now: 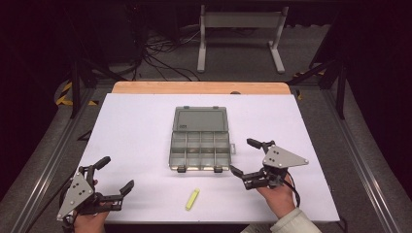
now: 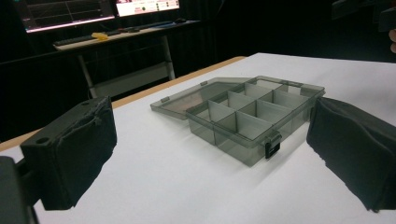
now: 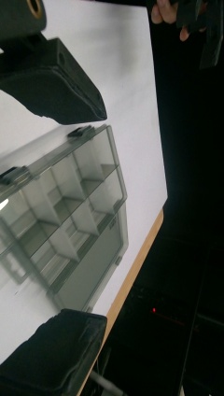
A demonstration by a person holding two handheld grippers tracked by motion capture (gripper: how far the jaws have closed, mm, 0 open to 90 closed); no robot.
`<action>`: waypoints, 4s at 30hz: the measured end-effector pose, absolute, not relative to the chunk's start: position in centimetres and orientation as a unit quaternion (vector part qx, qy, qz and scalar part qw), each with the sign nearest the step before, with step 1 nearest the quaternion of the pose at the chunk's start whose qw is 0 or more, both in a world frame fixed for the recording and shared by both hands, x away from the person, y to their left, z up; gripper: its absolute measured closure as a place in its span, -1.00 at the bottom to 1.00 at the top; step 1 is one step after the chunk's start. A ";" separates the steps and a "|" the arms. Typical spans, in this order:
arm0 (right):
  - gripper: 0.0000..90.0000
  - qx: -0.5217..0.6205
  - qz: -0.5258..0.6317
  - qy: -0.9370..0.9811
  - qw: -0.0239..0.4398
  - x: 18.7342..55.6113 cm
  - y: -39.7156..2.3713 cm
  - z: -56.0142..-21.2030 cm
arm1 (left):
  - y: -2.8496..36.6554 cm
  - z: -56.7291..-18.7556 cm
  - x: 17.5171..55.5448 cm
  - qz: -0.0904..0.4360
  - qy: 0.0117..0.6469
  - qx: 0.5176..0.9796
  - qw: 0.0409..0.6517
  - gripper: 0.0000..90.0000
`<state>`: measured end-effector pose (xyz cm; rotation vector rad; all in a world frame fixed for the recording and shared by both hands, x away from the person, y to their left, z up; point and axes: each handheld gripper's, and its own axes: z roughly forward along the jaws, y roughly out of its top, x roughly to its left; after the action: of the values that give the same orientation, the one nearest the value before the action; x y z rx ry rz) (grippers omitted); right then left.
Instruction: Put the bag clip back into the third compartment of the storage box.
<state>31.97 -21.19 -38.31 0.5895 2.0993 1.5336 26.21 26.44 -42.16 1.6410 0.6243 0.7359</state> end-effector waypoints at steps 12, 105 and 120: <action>-0.91 0.160 0.562 0.784 0.209 32.5 -17.5 -36.8 | 26.4 -42.2 26.2 0.312 0.267 0.703 0.580 -0.95; 1.00 0.005 0.205 0.979 -0.013 31.4 -3.2 -43.3 | 26.3 -42.2 26.3 0.307 0.262 0.709 0.577 -0.95; 1.00 0.039 0.227 0.973 0.000 32.7 -2.5 -43.3 | 26.3 -42.2 26.3 0.308 0.262 0.710 0.577 -0.95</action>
<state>32.66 -2.46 -43.35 0.1211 3.0570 0.7139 26.31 26.33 -42.21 1.6605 0.6133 0.7208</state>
